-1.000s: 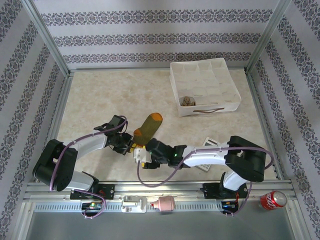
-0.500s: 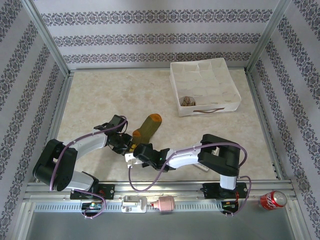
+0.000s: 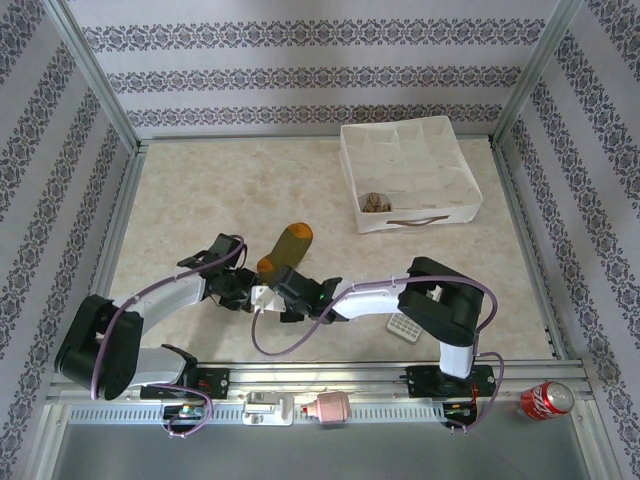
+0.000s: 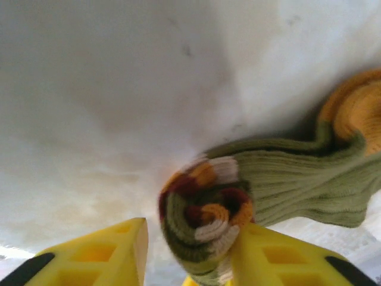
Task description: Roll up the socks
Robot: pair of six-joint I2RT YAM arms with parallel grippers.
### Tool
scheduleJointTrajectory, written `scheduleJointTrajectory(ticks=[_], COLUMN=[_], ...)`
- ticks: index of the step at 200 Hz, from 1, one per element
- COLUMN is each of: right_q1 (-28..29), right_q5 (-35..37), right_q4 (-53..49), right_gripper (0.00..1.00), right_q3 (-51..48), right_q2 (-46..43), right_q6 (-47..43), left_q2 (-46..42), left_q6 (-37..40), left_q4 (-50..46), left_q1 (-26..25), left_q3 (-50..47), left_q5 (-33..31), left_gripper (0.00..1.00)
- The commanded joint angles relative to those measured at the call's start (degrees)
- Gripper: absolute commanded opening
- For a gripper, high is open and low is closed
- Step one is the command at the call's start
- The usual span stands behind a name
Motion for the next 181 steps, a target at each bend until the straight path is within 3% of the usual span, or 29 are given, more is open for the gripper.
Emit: scheduleJointTrajectory(ticks=[1,25,40,136,181], right_q1=[-3.84,-6.17,-7.42,-16.81,-21.04], right_q5=[-12.41,-16.84,-19.04,-41.36,-47.42], right_q4=[-15.3,-19.34,-20.22,-26.65,-28.37], right_gripper=[0.0,0.0,0.0,0.0,0.0], right_q3=[-0.23,2.21,2.79,9.68,12.5], right_q2=[3.65,5.5,5.85,10.64,15.02], right_q6=[6.55,7.98,8.64,18.39,26.18], left_q2=[-2.85,-3.96,-3.62,-5.43,-4.93], left_q6=[-2.91,-4.17,-4.05,-4.73,-5.6], left_q4=[-2.24,0.89,1.65,15.4,19.56], left_q1=[2.02,3.75,4.33,2.54,0.06], left_q3=[-0.94,-1.57,-1.61,-4.77,-6.15], left_q5=[2.46,3.57,4.18,3.46,1.39], left_gripper=[0.52,0.62,0.64,0.65,0.6])
